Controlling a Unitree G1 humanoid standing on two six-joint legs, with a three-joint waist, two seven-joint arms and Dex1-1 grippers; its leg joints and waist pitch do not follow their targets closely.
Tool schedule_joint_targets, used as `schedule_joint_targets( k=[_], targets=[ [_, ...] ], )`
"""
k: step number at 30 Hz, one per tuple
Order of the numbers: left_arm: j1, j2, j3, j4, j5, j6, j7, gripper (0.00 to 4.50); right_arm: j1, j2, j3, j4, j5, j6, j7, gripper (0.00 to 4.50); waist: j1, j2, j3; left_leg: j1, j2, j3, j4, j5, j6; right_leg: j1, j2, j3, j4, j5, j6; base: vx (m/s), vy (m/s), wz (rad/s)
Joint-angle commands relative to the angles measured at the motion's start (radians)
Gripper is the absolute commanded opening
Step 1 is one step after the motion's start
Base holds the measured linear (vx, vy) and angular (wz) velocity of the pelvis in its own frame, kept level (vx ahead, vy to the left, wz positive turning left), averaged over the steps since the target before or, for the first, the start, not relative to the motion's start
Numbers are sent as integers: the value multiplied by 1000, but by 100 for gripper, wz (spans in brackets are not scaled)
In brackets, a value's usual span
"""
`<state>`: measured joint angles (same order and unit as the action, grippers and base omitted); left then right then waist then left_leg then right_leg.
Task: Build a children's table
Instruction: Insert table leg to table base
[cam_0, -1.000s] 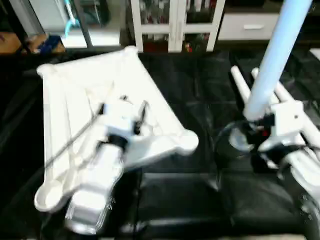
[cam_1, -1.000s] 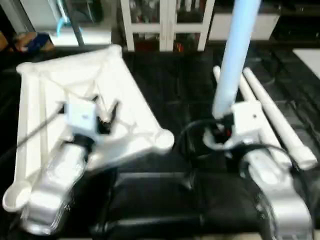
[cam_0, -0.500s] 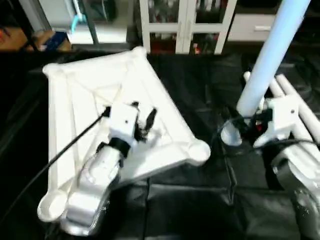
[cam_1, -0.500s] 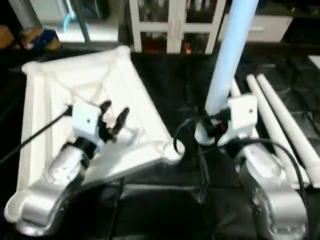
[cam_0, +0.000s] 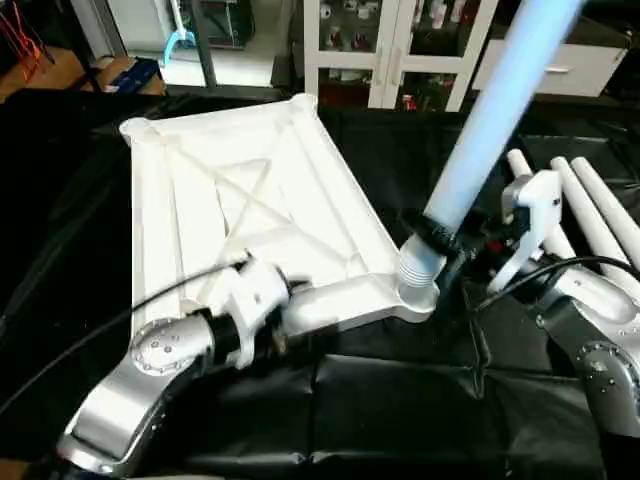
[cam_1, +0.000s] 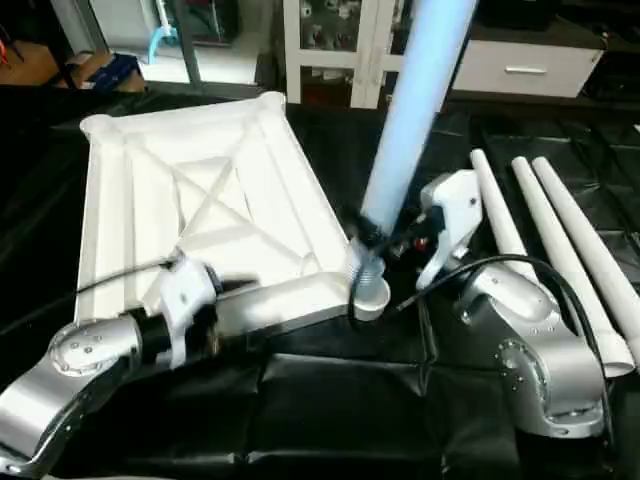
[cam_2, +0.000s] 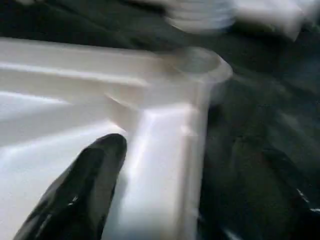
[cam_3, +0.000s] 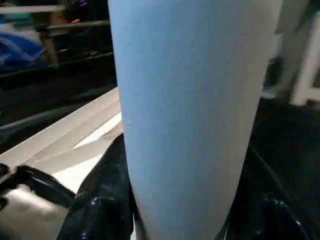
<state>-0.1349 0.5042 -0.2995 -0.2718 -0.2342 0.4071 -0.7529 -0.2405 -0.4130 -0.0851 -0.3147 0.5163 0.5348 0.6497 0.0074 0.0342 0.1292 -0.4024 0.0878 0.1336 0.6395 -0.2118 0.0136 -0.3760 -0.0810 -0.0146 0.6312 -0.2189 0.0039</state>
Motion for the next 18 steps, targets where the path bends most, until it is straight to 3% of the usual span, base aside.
schedule_joint_targets(
  k=[1, 3, 5, 9, 10, 16, 17, 18],
  targets=[
    [-21, 4, -27, 27, 39, -16, -16, 419, -1, -13, 0, 13, 2, -21, 20, 187, 1, -4, -58, 29, 118, -51, -114, -217, 9, 21, -83, 40, -69, -59, -237, 0, 0, 0],
    [-40, -6, -37, 51, 53, -32, -13, 436, -1, -17, -8, 29, -2, -27, 27, 187, 2, -11, -65, 24, 117, -46, -110, -152, 40, 29, -85, 38, -64, 12, -254, 0, 0, 0],
    [-60, -21, -47, 61, 52, -32, -14, 436, -1, -20, -19, 43, -8, -37, 28, 187, 2, -13, -67, 26, 119, -38, -107, -104, 77, 28, -87, 35, -61, 65, -278, 0, 0, 0],
    [-117, -62, -89, 93, 58, -34, -25, 436, 11, -26, -53, 58, -9, -53, 19, 187, 8, -9, -67, 28, 122, -29, -108, -97, 101, 27, -88, 34, -63, 51, -296, 0, 0, 0],
    [-124, -66, -97, 99, 62, -31, -29, 436, 17, -31, -56, 54, -4, -54, 22, 187, 7, -11, -66, 28, 123, -29, -109, -100, 104, 27, -87, 34, -64, 46, -295, 0, 0, 0],
    [-135, -77, -127, 106, 58, -25, -73, 388, 52, -39, -69, 26, -12, -66, 8, 187, 7, -2, -64, 28, 127, -31, -116, -156, 88, 27, -88, 35, -70, 2, -297, 0, 0, 0],
    [-139, -74, -138, 106, 67, -27, -78, 365, 55, -38, -74, 23, -16, -71, 1, 187, 7, -4, -62, 28, 128, -31, -118, -168, 84, 26, -87, 36, -71, -8, -300, 0, 0, 0],
    [-141, -71, -146, 108, 76, -30, -80, 359, 56, -38, -76, 22, -17, -72, -3, 187, 7, 1, -61, 29, 128, -31, -119, -184, 75, 25, -87, 36, -73, -21, -298, 0, 0, 0]
  ],
)
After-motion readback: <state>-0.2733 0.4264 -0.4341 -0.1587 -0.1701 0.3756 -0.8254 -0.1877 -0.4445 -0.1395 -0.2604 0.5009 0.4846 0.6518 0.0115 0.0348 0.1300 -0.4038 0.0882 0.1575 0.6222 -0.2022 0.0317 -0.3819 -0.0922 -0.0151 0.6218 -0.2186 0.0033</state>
